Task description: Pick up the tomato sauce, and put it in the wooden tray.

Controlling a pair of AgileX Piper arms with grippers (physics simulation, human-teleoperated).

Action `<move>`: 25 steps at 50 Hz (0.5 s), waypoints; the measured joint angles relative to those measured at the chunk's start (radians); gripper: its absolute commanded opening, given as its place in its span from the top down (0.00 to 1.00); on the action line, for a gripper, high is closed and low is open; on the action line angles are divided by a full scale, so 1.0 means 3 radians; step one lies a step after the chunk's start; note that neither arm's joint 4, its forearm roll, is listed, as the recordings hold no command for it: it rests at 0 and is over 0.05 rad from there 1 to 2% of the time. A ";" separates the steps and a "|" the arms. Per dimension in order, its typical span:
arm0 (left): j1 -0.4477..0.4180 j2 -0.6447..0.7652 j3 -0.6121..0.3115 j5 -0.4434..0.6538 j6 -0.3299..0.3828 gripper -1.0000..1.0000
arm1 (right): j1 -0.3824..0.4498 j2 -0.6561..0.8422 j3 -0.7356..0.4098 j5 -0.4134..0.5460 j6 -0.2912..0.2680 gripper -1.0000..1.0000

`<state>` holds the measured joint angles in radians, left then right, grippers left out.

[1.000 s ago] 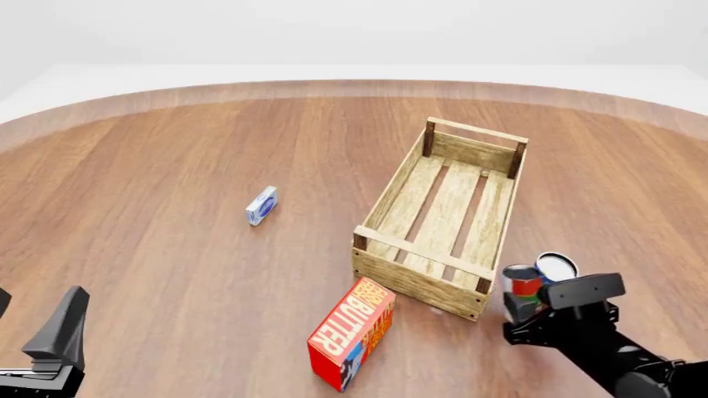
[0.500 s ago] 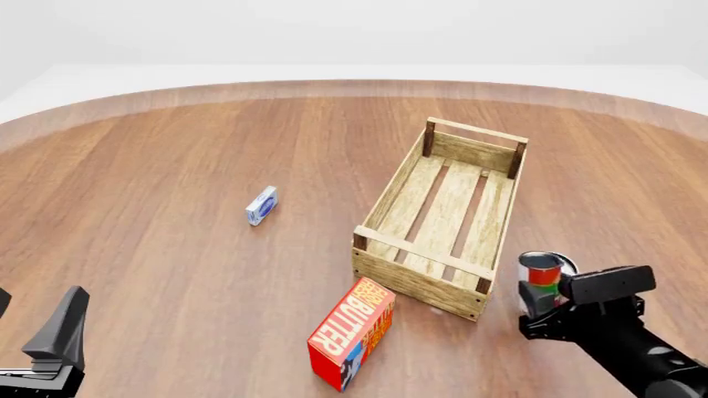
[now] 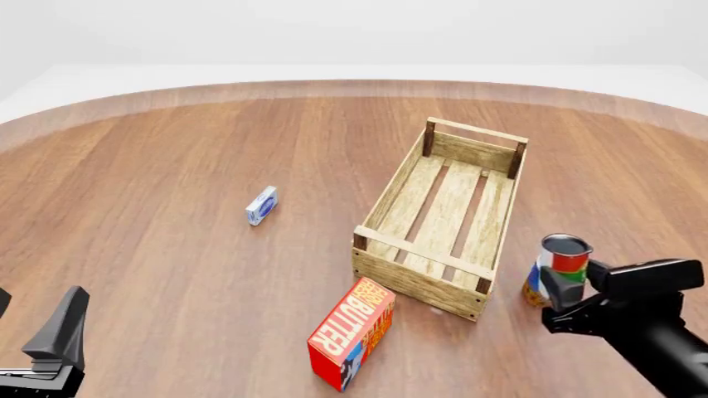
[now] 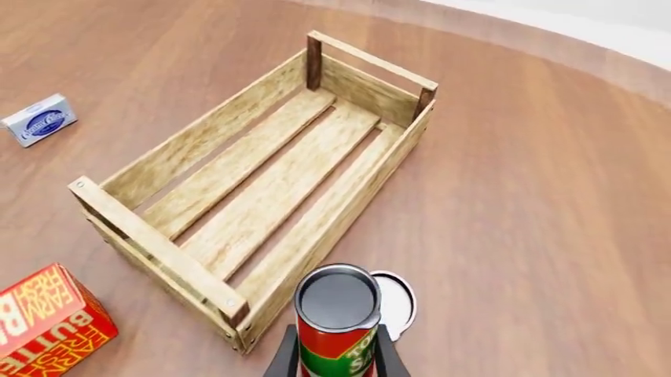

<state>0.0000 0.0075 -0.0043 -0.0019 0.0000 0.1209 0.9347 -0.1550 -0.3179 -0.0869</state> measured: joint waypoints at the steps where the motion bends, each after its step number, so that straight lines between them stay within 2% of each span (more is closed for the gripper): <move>1: 0.0000 0.0000 0.0000 0.0000 0.0000 0.00 | -0.0003 -0.0030 -0.0004 0.0020 0.0001 1.00; 25: 0.0000 0.0000 0.0000 0.0000 0.0000 0.00 | 0.0002 -0.0299 -0.0147 0.0192 0.0029 1.00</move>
<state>0.0000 0.0075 -0.0043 -0.0019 0.0000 0.1214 0.8451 -0.1991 -0.2604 -0.0781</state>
